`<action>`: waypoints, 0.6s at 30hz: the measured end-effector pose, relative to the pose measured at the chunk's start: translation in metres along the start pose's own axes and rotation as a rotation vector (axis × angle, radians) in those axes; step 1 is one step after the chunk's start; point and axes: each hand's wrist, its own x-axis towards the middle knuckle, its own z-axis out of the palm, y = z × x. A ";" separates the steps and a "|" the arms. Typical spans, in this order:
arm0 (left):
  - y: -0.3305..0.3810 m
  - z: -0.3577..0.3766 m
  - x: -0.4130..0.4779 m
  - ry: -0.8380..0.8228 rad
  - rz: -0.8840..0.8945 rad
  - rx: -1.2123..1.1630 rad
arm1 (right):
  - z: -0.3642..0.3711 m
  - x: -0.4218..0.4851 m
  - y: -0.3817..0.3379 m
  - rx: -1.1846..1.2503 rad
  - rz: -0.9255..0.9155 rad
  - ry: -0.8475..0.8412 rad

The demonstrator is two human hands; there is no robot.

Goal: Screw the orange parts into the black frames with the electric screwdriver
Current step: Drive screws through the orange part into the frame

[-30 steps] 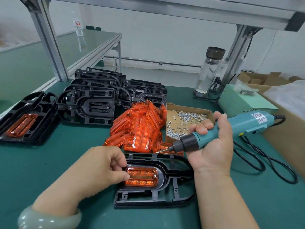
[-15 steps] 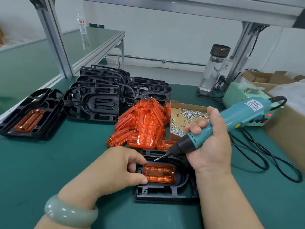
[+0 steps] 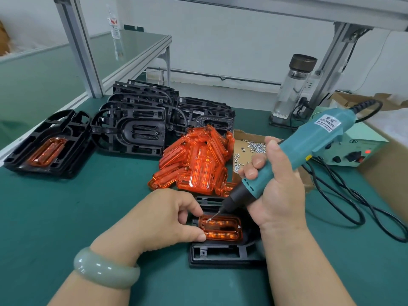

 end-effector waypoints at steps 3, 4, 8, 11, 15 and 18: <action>0.001 0.000 0.000 -0.002 0.007 0.005 | 0.000 0.000 0.001 0.005 0.002 0.015; 0.001 0.001 0.000 -0.003 0.011 0.005 | 0.000 0.001 0.002 0.000 0.000 0.017; 0.001 0.000 0.000 -0.010 0.016 0.003 | 0.000 0.001 0.003 -0.022 -0.006 -0.001; 0.001 0.000 0.000 -0.014 0.020 0.006 | 0.000 0.001 0.004 -0.029 -0.017 -0.029; 0.001 0.000 0.000 -0.013 0.017 0.003 | 0.002 -0.001 0.005 -0.035 -0.019 -0.054; 0.001 0.000 0.000 -0.015 0.018 0.001 | 0.003 -0.001 0.006 -0.058 -0.024 -0.060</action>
